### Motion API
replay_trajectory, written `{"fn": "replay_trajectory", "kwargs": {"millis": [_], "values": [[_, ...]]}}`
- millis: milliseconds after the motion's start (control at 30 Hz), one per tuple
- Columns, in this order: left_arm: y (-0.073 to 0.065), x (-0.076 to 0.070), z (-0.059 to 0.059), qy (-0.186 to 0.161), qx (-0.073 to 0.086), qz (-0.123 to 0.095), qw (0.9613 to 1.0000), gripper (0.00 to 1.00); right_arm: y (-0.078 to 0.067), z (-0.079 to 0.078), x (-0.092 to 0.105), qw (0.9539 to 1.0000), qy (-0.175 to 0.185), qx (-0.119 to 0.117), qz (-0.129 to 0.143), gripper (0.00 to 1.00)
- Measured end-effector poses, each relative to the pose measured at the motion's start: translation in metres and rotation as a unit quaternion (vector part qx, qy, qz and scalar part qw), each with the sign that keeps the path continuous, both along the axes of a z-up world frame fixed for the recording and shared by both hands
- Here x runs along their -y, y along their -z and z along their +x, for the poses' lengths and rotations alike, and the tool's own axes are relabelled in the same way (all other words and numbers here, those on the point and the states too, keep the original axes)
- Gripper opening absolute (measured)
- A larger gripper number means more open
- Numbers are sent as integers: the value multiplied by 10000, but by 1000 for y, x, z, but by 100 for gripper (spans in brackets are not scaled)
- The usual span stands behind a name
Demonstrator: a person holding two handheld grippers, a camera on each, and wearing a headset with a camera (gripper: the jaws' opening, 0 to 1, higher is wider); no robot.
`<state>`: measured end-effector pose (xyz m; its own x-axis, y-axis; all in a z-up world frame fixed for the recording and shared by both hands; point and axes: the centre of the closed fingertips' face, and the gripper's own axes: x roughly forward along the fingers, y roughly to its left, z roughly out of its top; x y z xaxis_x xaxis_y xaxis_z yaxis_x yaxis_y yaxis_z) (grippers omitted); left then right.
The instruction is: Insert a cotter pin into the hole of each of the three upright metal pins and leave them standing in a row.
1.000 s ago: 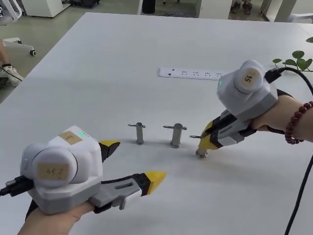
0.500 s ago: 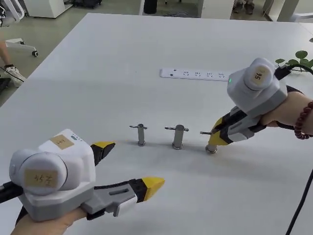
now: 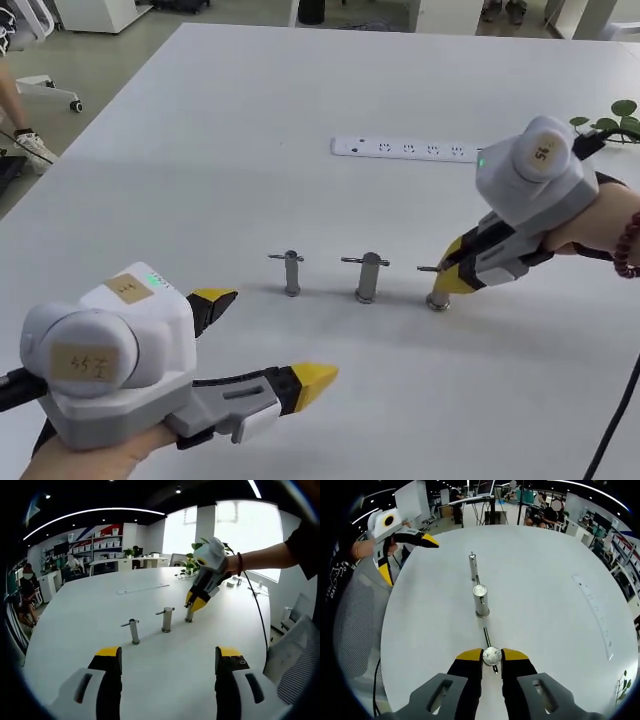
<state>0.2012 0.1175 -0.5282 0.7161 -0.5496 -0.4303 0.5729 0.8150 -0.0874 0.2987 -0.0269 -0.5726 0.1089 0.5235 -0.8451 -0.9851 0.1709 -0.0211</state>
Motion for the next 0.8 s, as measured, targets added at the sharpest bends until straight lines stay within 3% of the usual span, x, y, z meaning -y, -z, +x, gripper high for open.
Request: {"fn": "replay_trajectory", "kwargs": {"millis": [500,800], "values": [[4,1,-1,12,-42,12,10000,76,1,2,-2,10000,72,5,47,10],[3,-1,1,-29,-51,-22,10000,81,-5,2,-3,9993,331,59,162,23]]}}
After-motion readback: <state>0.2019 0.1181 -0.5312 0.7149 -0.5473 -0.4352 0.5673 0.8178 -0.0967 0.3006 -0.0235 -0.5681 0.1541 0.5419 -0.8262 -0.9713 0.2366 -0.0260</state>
